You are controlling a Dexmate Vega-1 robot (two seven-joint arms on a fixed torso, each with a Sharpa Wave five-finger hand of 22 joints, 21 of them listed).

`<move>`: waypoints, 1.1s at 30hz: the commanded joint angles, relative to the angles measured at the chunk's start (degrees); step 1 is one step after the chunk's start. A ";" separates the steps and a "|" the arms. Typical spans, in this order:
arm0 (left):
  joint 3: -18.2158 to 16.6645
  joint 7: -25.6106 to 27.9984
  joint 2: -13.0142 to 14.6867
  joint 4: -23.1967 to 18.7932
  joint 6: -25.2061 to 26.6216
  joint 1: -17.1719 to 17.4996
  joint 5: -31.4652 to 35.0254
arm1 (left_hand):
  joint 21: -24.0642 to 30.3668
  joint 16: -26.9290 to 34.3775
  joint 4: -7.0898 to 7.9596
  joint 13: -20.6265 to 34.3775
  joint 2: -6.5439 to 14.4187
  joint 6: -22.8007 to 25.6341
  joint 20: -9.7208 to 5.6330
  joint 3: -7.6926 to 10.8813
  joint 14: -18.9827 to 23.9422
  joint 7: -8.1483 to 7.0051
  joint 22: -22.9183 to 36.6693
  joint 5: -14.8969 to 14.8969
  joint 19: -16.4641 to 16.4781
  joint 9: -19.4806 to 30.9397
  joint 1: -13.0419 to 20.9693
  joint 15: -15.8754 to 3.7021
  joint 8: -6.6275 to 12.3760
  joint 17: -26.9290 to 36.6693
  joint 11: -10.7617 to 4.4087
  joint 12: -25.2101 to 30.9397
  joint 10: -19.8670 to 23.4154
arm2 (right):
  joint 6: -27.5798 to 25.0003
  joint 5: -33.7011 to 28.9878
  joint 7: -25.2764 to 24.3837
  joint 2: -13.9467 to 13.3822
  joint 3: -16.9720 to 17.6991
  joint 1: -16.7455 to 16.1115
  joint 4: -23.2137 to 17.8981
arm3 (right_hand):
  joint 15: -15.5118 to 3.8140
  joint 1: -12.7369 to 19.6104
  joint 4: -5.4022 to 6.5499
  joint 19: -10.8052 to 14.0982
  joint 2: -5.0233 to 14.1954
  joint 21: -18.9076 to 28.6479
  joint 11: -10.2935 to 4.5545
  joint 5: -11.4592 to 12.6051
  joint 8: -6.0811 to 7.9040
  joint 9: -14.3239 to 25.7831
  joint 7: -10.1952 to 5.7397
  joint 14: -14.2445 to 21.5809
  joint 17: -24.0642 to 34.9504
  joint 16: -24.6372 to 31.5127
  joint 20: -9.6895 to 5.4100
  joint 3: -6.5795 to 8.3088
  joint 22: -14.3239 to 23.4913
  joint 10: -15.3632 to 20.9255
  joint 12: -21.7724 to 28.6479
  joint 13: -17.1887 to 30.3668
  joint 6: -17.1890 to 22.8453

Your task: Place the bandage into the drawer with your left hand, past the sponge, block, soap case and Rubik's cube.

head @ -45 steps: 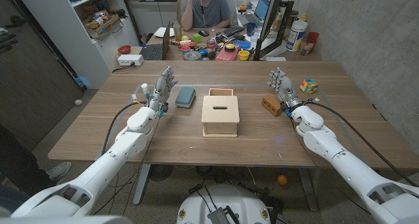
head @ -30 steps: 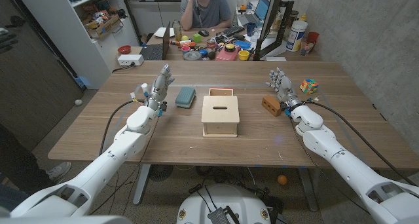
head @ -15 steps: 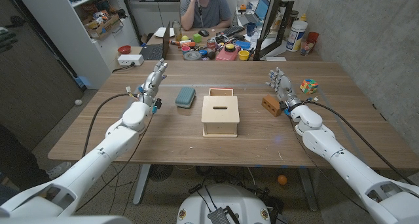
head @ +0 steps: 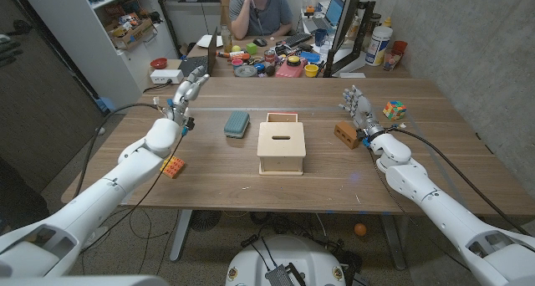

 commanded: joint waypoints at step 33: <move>6.31 -17.11 16.82 -9.62 20.15 -13.41 21.64 | -1.09 0.08 -4.63 0.48 -3.39 0.04 3.86 -0.55 -0.14 0.12 0.34 -1.30 1.00 0.40 4.55 0.46 -0.17 0.70 -0.23 -0.62 -1.39 | 0.61 -0.30 -0.48 1.39 -0.11 1.60 2.89 | 0.57 -0.13 0.42 0.65 3.93 -1.33 -0.16 0.66 0.50 0.29 -0.03 -0.13 0.08 0.15 -1.03 0.11 0.28 0.52 0.29 0.24 0.49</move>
